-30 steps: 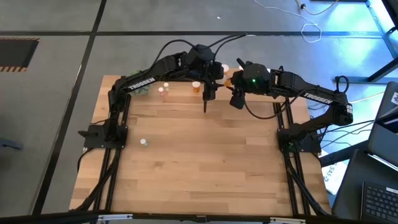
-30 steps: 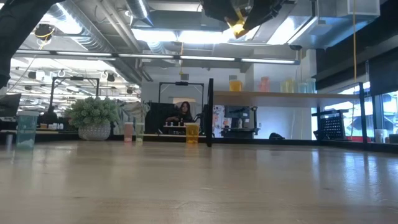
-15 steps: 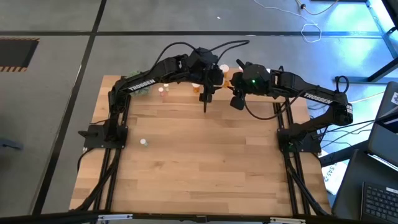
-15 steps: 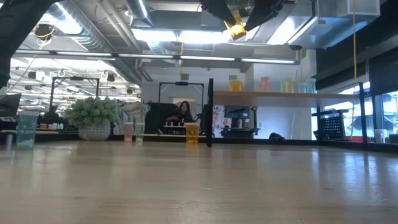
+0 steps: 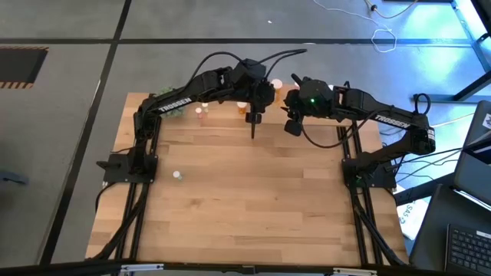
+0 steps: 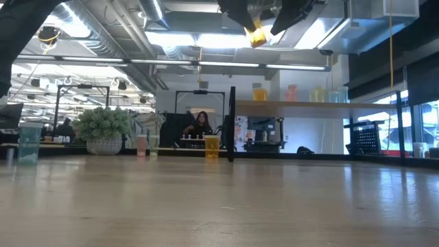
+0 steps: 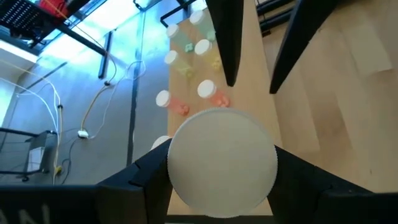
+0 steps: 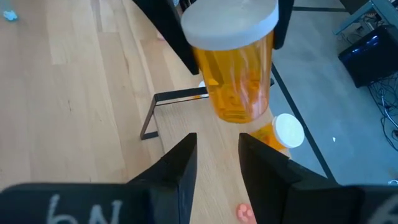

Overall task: Pick and place medicine bottles onto shelf by color
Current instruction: Put the bottom orange pill bottle on the shelf aligned with the other orange pill bottle

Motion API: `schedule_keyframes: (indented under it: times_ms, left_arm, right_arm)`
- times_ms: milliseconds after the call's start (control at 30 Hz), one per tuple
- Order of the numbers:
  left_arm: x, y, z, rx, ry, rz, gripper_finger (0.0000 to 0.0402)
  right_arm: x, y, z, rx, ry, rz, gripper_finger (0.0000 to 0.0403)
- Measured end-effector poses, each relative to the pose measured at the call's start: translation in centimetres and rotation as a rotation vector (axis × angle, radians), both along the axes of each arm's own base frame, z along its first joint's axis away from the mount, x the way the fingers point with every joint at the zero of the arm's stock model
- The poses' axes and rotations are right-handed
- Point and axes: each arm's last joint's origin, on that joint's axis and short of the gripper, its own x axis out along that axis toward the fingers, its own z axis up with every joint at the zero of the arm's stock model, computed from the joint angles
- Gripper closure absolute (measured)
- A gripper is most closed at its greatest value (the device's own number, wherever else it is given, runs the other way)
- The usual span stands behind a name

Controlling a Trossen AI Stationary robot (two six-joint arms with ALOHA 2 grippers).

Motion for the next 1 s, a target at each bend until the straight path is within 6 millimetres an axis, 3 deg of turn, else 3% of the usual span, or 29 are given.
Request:
schedule_keyframes:
  times_ms: [1000]
  left_arm:
    - [-0.12, -0.08, -0.24, 0.022, 0.040, 0.007, 0.0197]
  right_arm:
    - [0.00, 0.00, 0.00, 0.001, -0.001, -0.001, 0.0283]
